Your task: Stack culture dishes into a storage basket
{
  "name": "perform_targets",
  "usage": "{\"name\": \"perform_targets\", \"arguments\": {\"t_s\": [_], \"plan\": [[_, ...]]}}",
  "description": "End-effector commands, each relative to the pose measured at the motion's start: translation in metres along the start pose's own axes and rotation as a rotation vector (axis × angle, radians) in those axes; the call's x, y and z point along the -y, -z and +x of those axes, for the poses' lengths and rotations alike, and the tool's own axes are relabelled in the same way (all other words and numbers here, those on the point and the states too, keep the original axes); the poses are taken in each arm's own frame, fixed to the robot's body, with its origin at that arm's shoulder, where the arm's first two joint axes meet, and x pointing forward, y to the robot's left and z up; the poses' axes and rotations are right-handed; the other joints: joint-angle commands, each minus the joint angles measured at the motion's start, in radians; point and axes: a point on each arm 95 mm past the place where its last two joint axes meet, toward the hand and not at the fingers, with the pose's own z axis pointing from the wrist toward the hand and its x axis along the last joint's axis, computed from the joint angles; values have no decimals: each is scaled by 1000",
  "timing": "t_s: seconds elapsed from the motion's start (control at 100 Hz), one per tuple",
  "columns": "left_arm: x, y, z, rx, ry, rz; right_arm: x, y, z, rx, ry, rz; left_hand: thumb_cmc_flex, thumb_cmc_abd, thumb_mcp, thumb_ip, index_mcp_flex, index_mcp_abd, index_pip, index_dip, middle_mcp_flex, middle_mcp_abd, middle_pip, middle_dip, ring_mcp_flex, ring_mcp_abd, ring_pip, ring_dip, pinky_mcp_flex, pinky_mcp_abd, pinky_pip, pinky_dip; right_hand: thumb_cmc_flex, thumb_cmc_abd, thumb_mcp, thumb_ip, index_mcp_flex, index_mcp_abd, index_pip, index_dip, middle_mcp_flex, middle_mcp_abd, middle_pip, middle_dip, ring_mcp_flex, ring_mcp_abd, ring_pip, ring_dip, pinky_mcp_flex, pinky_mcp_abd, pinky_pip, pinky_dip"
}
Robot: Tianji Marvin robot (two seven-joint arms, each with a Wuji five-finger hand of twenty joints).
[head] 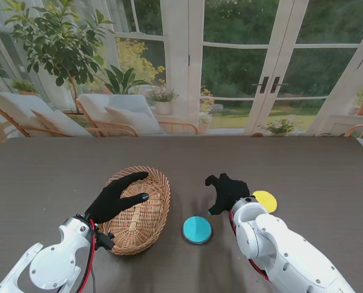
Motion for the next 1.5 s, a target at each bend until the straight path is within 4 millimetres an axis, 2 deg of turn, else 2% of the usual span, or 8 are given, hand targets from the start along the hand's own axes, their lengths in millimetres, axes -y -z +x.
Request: {"name": "perform_targets", "arguments": {"t_s": [0.0, 0.13, 0.28, 0.44, 0.62, 0.81, 1.04, 1.49], "plan": [[-2, 0, 1, 0, 5, -21, 0, -4, -6, 20, 9, 22, -18, 44, -18, 15, 10, -2, 2, 3, 10, -2, 1, 1, 10, -2, 4, 14, -1, -20, 13, 9, -37, 47, -52, 13, -14, -3, -13, -29, -2, -28, -25, -21, -80, 59, -113, -35, -192, 69, -121, -65], [-2, -1, 1, 4, 9, -24, 2, -11, -13, 43, 19, 27, -17, 45, -18, 15, 13, -2, 3, 3, 14, 2, 2, 1, 12, 2, 5, 14, -1, -19, 13, 9, -50, 199, -151, 43, -31, 13, -26, -47, -15, -50, -64, -37, -196, 87, -433, -171, -356, 106, -424, -233], [-2, -2, 1, 6, 14, -31, 2, -16, -22, 62, 26, 31, -17, 46, -18, 15, 15, 0, 3, 3, 17, 3, 3, 2, 15, 3, 6, 15, 1, -17, 14, 10, -46, 324, -255, 74, -43, 35, -58, -73, -22, -45, -149, -71, -300, 95, -613, -272, -428, 80, -608, -353], [-2, -2, 1, 4, 15, -33, 0, -22, -29, 78, 35, 38, -17, 46, -18, 15, 19, 0, 5, 4, 22, 4, 5, 3, 16, 4, 6, 15, 2, -16, 14, 10, -39, 339, -289, 81, -67, 51, -72, -104, -48, -29, -206, -92, -386, 106, -713, -356, -474, 46, -778, -463], [-3, -3, 1, 4, 15, -36, 0, -28, -38, 95, 52, 69, -17, 45, -19, 15, 19, 3, 4, 3, 33, 10, 9, 8, 19, 5, 7, 16, 2, -16, 14, 10, -70, 254, -213, 51, -90, 57, -73, -125, -88, -13, -218, -98, -483, 125, -775, -418, -542, 56, -949, -564], [-3, -3, 0, 5, 16, -40, 2, -32, -46, 102, 69, 126, -17, 45, -18, 15, 23, 5, 6, 4, 38, 12, 12, 14, 20, 6, 7, 16, 3, -16, 14, 9, -100, 164, -136, 18, -94, 69, -112, -151, -120, 15, -232, -108, -499, 137, -794, -438, -530, 89, -951, -565], [-3, -3, 0, 6, 16, -42, 9, -36, -51, 111, 98, 168, -17, 45, -19, 15, 22, 6, 5, 4, 44, 17, 13, 20, 24, 7, 10, 17, 5, -16, 14, 9, -149, -14, -18, -29, -96, 63, -110, -154, -115, 14, -235, -110, -408, 167, -696, -352, -462, 155, -754, -387], [-3, -3, 0, 8, 18, -48, 21, -48, -49, 111, 132, 223, -17, 44, -18, 15, 25, 6, 6, 5, 51, 20, 15, 29, 28, 8, 12, 20, 6, -16, 15, 9, -172, -46, 15, -47, -88, 136, -273, -236, -129, 52, -299, -138, -450, 171, -733, -396, -467, 171, -835, -383]]}}
